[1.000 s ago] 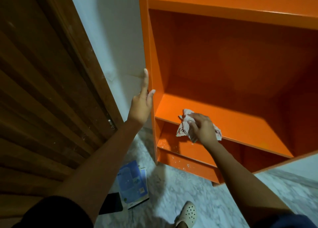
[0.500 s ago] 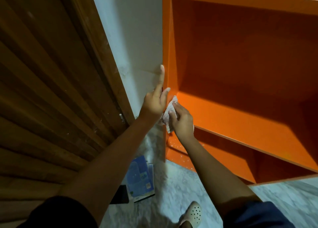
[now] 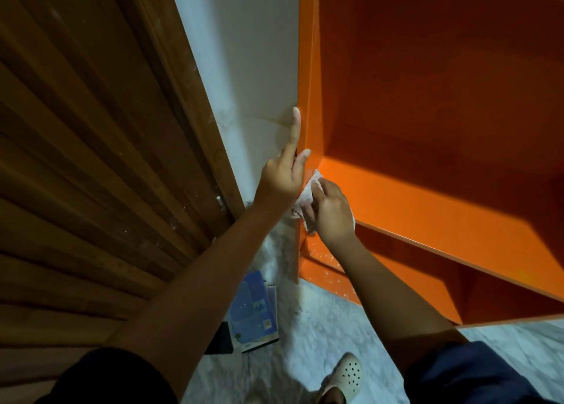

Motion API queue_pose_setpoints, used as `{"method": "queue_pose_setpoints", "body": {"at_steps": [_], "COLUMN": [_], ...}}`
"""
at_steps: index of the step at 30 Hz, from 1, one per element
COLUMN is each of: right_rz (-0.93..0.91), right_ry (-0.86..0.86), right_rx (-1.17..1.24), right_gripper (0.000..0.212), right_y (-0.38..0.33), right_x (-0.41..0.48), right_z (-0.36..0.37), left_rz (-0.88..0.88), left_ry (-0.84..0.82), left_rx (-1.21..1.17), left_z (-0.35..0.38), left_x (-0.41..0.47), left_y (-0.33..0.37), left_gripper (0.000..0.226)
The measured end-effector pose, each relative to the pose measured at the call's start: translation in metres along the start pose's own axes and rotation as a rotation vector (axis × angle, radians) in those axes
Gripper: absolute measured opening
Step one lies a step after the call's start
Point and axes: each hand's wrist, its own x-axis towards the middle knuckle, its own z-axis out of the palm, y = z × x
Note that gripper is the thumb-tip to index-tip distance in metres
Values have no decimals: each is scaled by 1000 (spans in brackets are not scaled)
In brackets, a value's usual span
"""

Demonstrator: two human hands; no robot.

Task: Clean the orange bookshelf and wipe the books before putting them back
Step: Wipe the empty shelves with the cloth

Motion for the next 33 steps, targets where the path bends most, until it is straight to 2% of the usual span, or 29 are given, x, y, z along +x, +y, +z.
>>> {"method": "queue_pose_setpoints", "body": {"at_steps": [4,10,15,18,23,27,30,33], "right_rz": [-62,-13,108,161,232,247,274,331], "right_ry": [15,-23,-66,-70,-108,-112,-103,-74], "right_rx": [-45,-97,-146,-136,-150,-127,-78,-37], "right_gripper": [34,24,34,34,47,44,47,46], "right_y": [2,12,23,33,61,87,106,128], "right_x": [-4,-19,-36,-48,-67,-82,-94,-110], "right_z": [-8,-24,-42,-52,-68,-79,-93,-112], "left_rz": [-64,-104,-103,-137,-200,-263,-233,-178], "left_ry": [4,-44,-44,-50,5,-241,-458,-576], "left_rx": [23,7,18,-69,-110,-42,18,91], "left_z": [2,2,3,10,36,67,91,118], "left_x": [-1,-4,-12,-30,-63,-80,-80,-73], "left_y": [5,18,21,24,30,34,35,37], "left_gripper": [61,59,57,57,47,46,49,54]}}
